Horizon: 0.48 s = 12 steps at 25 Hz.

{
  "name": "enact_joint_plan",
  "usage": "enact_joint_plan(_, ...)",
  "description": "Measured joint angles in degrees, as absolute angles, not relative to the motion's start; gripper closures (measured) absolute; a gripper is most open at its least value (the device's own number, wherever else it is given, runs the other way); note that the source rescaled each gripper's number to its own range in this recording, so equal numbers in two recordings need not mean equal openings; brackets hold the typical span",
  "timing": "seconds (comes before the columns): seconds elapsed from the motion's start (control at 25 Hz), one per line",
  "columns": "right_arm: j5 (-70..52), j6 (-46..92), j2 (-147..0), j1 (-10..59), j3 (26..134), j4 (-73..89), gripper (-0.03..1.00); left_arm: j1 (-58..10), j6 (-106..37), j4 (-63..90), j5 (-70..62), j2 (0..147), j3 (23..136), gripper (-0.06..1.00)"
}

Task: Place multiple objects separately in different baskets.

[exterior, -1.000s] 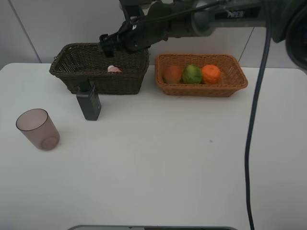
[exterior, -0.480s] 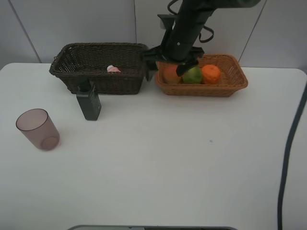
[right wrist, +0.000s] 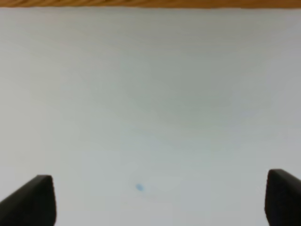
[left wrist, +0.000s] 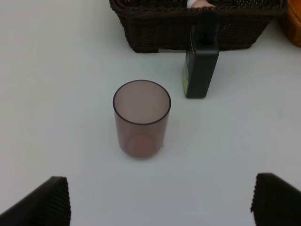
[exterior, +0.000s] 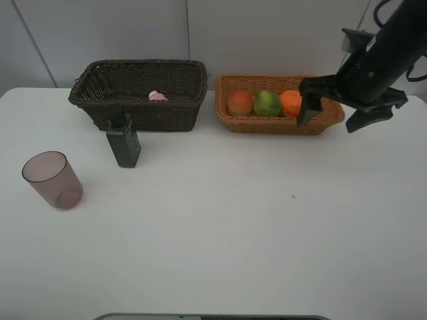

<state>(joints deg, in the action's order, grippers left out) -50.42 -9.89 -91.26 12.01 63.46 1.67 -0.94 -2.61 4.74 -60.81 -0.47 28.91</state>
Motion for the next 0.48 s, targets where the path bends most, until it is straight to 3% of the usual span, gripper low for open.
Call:
enact_joint_plan(0.24, -51.4, -10.1, -73.2, 5.0, 57.2, 1.0, 0.01, -0.9, -2.6, 4.7, -60.8, -0.5, 28.9, -0.05)
enact_joint_plan(0.48, -56.8, -10.1, -59.8, 3.7, 57.0, -2.7, 0.01, -0.9, -2.6, 4.7, -60.8, -0.5, 28.9, -0.05)
